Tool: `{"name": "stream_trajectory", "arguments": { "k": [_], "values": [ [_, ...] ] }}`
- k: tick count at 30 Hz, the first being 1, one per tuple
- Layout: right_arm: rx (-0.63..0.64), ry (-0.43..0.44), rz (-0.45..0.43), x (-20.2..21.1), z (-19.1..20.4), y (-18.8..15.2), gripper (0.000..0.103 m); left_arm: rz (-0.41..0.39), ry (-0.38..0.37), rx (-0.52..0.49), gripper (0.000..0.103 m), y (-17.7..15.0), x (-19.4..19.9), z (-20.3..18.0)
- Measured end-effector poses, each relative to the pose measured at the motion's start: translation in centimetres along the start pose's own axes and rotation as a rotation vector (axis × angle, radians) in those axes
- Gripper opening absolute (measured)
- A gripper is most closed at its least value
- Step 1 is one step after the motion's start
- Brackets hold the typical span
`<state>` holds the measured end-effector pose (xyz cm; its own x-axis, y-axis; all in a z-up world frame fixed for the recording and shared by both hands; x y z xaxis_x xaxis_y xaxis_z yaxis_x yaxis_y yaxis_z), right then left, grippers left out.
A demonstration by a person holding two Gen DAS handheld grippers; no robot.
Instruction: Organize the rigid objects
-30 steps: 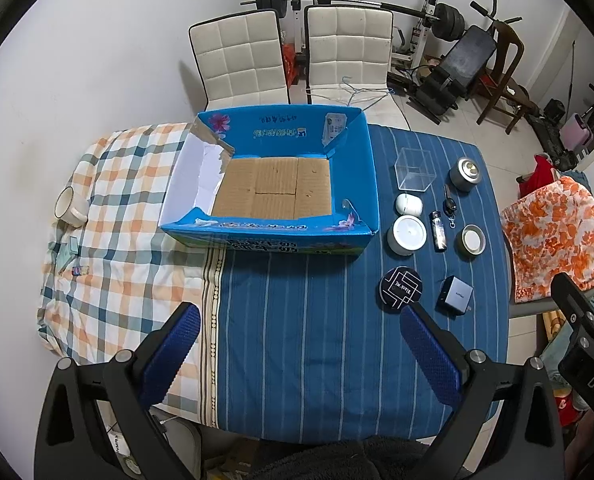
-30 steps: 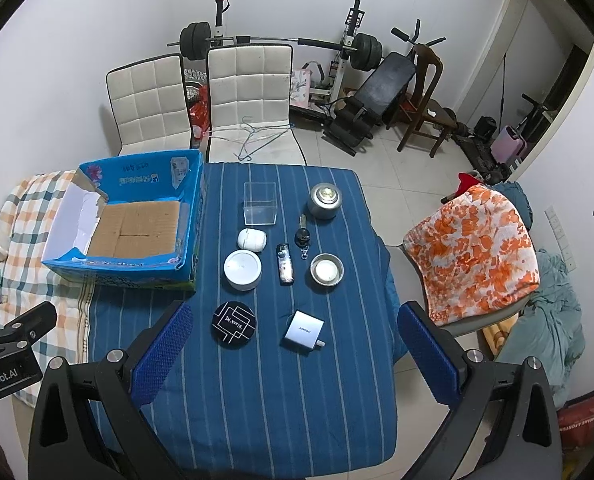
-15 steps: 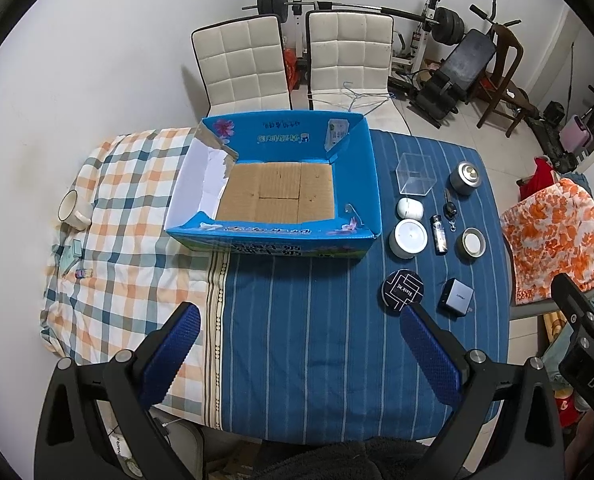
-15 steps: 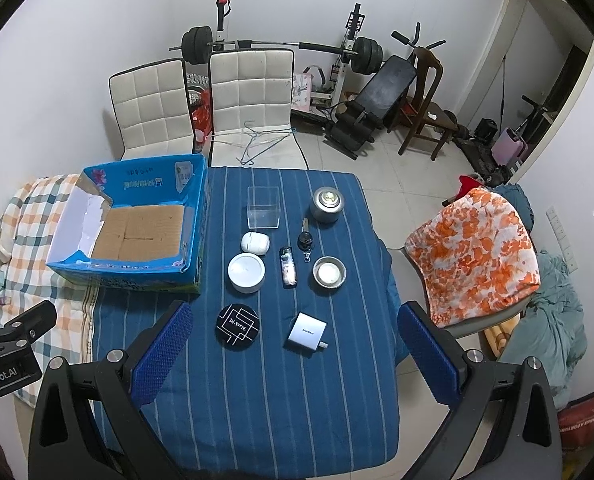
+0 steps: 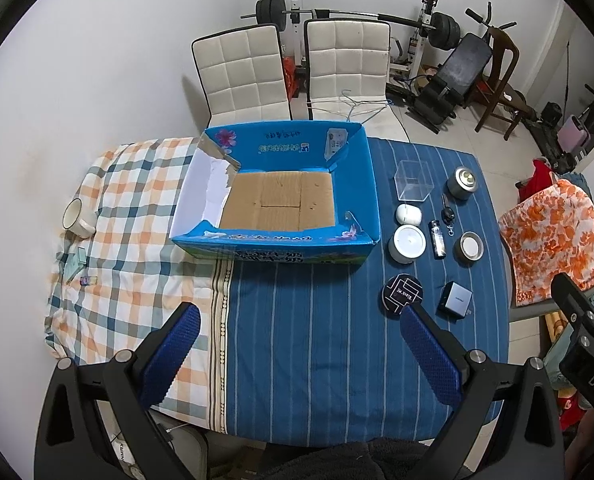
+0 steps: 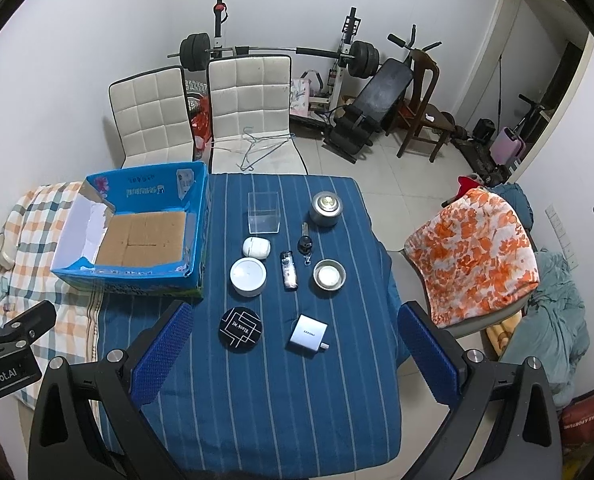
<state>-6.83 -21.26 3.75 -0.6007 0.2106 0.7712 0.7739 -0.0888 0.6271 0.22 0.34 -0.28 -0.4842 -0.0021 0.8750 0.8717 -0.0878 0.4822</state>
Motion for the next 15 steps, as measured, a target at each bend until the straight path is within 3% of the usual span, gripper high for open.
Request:
{"name": "stream_trajectory", "arguments": {
  "k": [15],
  "values": [
    [0.007, 0.005, 0.004, 0.12, -0.01, 0.00, 0.103, 0.000, -0.004, 0.002, 0.103, -0.25, 0.10, -0.03]
  ]
}}
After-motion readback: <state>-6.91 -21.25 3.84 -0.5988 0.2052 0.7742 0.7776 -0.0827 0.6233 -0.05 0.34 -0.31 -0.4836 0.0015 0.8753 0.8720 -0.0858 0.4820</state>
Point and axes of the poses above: each gripper's, at about its wrist camera, not at the fingertips, and x roughly against the way its jaws point, z to its left, y to its top, the point moved 4 cm from there along -x, roughly the way its jaws point, and after that the axes turned 6 degrees about -z, right-handed, at the moved point
